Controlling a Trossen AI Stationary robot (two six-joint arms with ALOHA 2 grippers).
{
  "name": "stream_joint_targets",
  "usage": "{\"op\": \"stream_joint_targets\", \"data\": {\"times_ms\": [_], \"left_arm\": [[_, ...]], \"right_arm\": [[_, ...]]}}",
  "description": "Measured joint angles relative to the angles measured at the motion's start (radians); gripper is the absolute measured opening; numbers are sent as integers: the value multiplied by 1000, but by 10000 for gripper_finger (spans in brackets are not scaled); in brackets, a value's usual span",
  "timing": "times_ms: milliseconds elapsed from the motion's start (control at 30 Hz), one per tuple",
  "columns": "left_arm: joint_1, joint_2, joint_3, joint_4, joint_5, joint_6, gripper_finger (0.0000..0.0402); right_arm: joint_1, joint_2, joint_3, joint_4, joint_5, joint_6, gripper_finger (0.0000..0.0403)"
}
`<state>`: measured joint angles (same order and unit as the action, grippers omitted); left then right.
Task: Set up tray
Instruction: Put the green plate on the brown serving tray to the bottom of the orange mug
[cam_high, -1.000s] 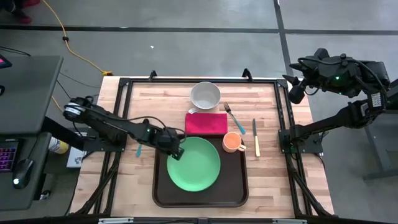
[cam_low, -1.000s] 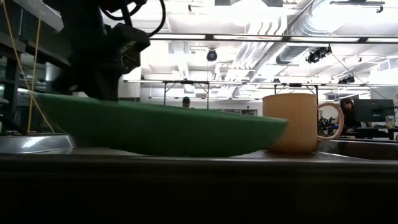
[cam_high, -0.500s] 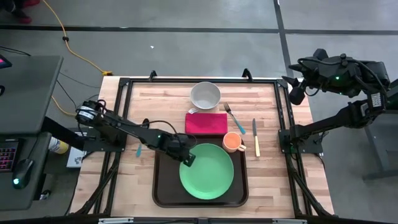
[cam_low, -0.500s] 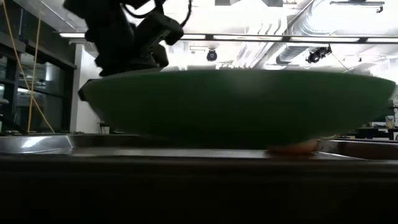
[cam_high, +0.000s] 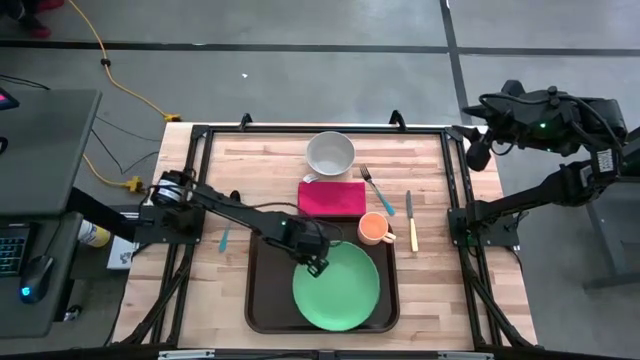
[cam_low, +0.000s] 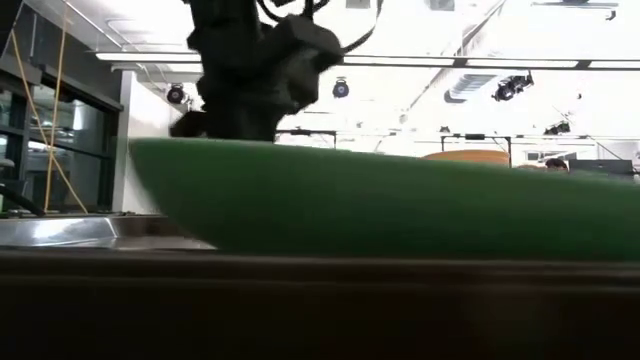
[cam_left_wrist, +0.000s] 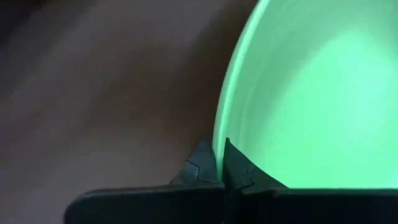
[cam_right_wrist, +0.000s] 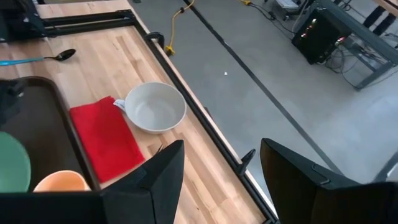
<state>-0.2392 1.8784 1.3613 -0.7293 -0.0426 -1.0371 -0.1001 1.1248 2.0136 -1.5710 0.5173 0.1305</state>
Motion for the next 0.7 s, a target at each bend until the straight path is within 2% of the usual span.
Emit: {"op": "stream_joint_targets", "data": {"times_ms": [100,167,233,333,700], "left_arm": [[15,20,29,66,-9,26,14],[24,25,30,20,-1,45,14],[36,37,38,70,-6,46,14],[47,34,34,45,12,74,15],[51,34,34,61,53,167,115]], "right_arm": [[0,1,0,0,-20,1,191],[0,0,0,0,-34,9,191],[0,1,0,0,-49,14,191],[0,0,0,0,-55,14,191],[0,0,0,0,-11,-1,191]]}}
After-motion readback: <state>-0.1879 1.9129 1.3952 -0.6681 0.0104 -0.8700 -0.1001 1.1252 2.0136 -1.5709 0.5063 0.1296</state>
